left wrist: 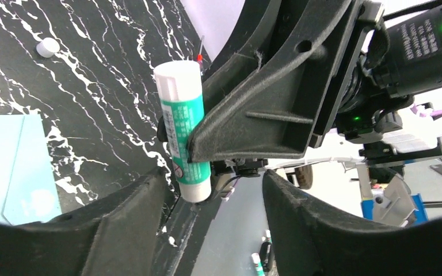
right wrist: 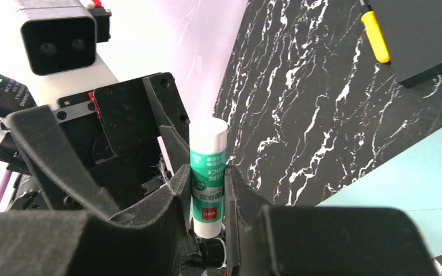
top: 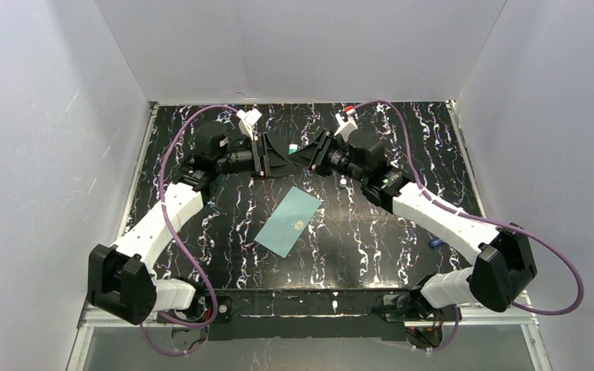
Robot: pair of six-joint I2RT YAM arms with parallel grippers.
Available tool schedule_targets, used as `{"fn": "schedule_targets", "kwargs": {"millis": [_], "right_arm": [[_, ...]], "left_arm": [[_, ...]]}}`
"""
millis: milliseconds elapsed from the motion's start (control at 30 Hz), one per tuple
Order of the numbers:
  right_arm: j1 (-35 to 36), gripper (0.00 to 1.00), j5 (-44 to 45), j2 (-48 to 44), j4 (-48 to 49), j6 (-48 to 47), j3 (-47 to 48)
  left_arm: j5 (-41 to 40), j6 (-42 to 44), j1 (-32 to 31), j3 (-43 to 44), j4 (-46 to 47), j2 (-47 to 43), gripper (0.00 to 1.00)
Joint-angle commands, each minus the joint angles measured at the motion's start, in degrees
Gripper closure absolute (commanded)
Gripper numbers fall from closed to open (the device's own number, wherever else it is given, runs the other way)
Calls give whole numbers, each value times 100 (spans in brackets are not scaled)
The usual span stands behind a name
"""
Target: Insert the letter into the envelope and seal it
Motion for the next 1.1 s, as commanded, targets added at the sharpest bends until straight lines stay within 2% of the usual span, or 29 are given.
{"fn": "schedule_targets", "kwargs": {"millis": [0,67,200,267,333,367,467,500,567,633,733,800,867,1067], "right_arm": [[51,85,-302,56,638,248,182],[52,85,-307,56,647,294,157],[52,85,-364,38,654,327,124],[51,85,-400,33,596,335,124],[52,82,-412,21,498,307,139],[52,76,-404,9,389,237,163],[52,35,61,-86,-504,-254,380],[52,26,230,-126,-749,-486,458],[52,19,480,-120,-1272,-822,698],[43,19,524,9,-1721,-981,1024],[43,27,317,280,-2139,-1021,1401],[43,32,132,304,-1977,-942,1382],[43,37,82,276,-1780,-788,1308],[43,64,-237,448,-1911,-700,1511]], "left_arm": [[116,-485,-22,52,394,32,46],[95,-622,-22,62,448,97,56],[-24,-741,-19,-19,522,119,65],[-48,-753,-13,-49,540,103,76],[-41,-695,-13,-61,551,110,92],[-29,-640,-13,-65,551,110,100],[154,-265,9,-106,551,103,100],[263,-95,13,-128,551,95,100],[529,217,34,-155,542,85,100],[785,491,40,-178,510,78,100],[971,820,40,-193,415,73,100],[892,1105,48,-116,108,82,100],[733,1597,48,90,-625,117,100],[571,1747,73,182,-968,61,100]]}}
